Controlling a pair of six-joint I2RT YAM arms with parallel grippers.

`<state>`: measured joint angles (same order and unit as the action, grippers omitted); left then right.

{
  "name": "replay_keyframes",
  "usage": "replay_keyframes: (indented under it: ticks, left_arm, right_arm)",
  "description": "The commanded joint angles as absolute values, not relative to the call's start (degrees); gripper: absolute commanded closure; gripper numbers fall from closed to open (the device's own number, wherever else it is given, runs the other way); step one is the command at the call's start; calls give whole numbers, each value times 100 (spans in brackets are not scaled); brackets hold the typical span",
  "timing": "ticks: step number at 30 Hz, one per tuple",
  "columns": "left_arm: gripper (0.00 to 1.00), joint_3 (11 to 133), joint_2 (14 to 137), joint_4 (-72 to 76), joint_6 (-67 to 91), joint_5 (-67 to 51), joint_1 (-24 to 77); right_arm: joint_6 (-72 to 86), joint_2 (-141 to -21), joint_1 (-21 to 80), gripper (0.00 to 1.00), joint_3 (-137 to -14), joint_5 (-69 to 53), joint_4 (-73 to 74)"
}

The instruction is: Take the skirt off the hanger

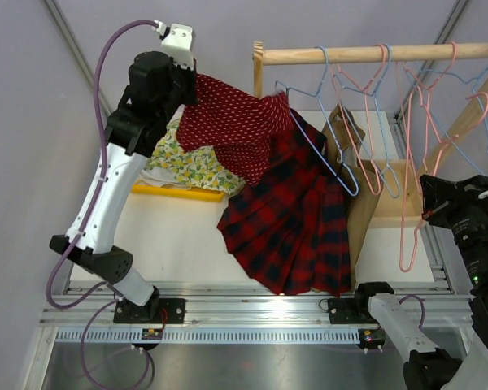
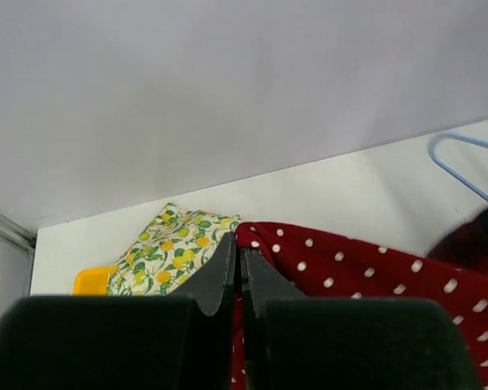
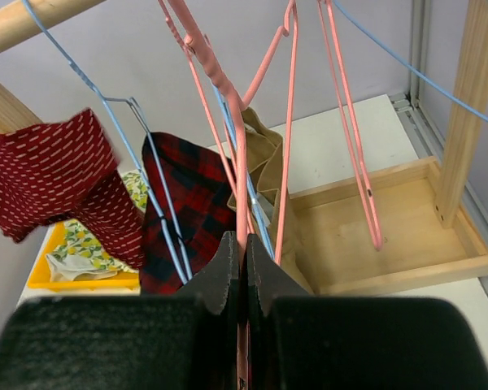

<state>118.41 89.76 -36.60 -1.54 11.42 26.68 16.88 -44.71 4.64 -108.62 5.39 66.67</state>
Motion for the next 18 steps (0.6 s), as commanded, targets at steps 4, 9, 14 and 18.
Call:
replay_keyframes:
  ticks: [4,9,14,18]
  left_arm:
    - [100,12849,9972,-3349,465,1046,1390]
    - [100,12376,10678,-3506,1272,485,731]
    - [46,10734,10399,-3227,1731,176,703]
    - [1,9792,9933,-3164,1898,149,703]
  right_arm:
    - [1371,-4658,510,100,-10548,809,6091]
    - [1380,-4772,510,100,-10275,800,5678]
    - [1248,-5062,510,100,-10125,870,5195]
    - [1046,-5404,501,100,-10142,1185,4887]
